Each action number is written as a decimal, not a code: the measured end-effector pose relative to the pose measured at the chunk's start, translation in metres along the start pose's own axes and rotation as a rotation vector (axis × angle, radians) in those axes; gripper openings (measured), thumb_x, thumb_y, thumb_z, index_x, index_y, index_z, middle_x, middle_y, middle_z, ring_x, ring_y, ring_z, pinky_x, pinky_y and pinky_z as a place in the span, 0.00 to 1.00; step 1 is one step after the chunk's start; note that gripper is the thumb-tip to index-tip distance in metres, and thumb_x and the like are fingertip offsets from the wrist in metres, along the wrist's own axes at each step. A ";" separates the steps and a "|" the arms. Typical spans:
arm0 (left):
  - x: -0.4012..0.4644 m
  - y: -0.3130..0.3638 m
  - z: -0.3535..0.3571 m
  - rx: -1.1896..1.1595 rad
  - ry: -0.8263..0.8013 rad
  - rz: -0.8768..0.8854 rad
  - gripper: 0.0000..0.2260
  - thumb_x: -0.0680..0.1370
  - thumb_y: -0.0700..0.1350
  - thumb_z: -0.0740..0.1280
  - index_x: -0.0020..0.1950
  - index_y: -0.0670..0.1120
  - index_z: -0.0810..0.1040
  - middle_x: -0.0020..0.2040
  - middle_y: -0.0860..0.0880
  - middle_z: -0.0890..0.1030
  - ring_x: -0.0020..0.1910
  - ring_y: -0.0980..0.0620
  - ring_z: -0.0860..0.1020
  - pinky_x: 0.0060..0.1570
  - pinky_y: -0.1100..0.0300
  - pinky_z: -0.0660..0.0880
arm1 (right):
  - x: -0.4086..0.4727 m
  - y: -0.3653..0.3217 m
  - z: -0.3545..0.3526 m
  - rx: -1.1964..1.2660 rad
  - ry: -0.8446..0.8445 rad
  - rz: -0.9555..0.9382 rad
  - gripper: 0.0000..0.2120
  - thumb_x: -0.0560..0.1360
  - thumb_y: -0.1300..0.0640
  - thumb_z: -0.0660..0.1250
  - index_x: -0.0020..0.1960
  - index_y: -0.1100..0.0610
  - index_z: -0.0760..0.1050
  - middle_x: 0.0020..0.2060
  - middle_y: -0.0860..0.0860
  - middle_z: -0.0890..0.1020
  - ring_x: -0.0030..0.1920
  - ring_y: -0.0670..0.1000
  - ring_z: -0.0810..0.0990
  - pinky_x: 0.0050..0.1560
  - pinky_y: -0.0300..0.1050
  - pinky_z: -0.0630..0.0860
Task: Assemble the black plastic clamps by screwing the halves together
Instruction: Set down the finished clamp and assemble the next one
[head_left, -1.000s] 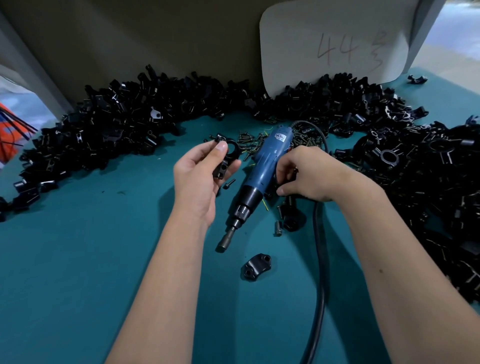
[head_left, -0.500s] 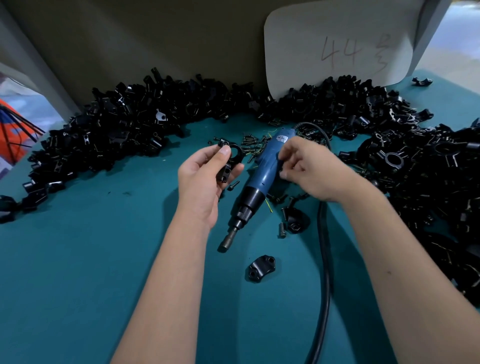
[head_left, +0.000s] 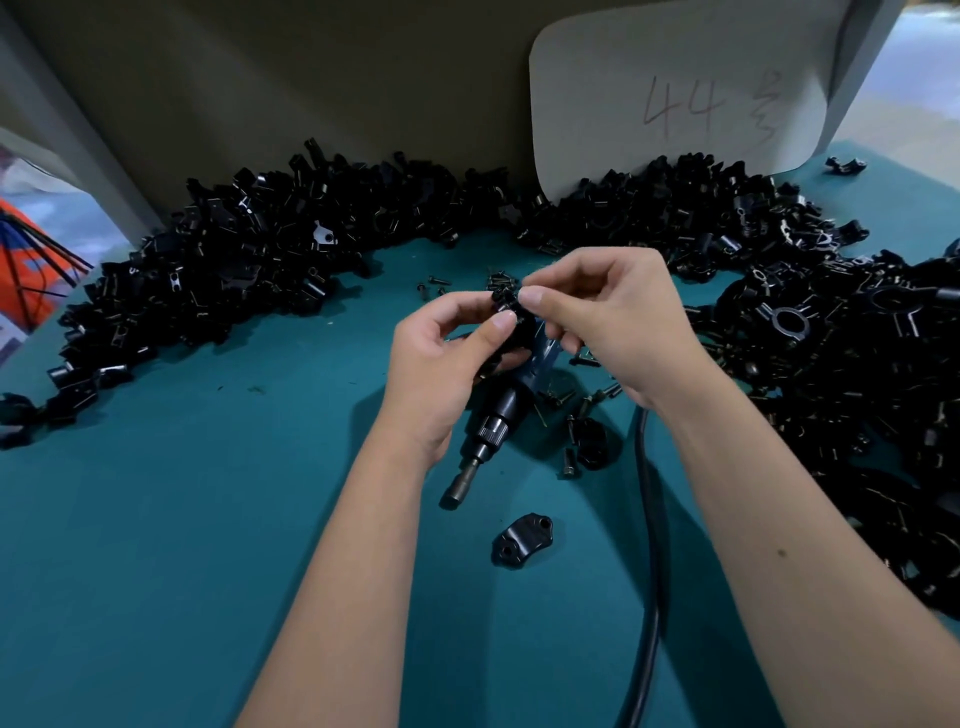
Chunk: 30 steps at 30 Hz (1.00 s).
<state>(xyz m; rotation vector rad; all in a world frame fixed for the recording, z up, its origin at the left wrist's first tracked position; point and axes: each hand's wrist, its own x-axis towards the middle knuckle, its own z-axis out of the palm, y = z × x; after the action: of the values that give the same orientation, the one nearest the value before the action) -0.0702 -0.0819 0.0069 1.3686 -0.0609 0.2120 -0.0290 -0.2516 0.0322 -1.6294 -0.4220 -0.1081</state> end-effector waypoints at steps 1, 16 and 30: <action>0.000 0.000 0.000 0.015 -0.004 0.006 0.05 0.79 0.35 0.73 0.53 0.42 0.84 0.48 0.47 0.86 0.46 0.49 0.86 0.47 0.57 0.83 | 0.000 0.000 -0.001 -0.015 -0.023 0.005 0.02 0.74 0.64 0.78 0.45 0.61 0.85 0.32 0.53 0.84 0.29 0.47 0.78 0.29 0.37 0.74; 0.002 0.004 -0.001 -0.172 0.183 -0.098 0.03 0.79 0.36 0.71 0.51 0.42 0.83 0.48 0.44 0.86 0.42 0.49 0.86 0.46 0.59 0.82 | 0.002 -0.008 -0.022 -0.549 -0.242 0.178 0.24 0.80 0.38 0.67 0.34 0.53 0.82 0.27 0.48 0.77 0.27 0.48 0.73 0.34 0.43 0.71; 0.004 0.006 -0.010 -0.531 0.323 -0.282 0.03 0.79 0.38 0.73 0.46 0.39 0.84 0.51 0.41 0.84 0.44 0.47 0.84 0.45 0.61 0.82 | 0.000 -0.006 0.004 -0.969 -0.417 0.406 0.08 0.71 0.54 0.78 0.43 0.59 0.85 0.40 0.55 0.86 0.45 0.58 0.84 0.43 0.49 0.83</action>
<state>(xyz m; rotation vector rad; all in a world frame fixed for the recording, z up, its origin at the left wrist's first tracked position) -0.0685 -0.0705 0.0112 0.7894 0.3244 0.1621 -0.0314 -0.2472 0.0373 -2.6796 -0.3579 0.4025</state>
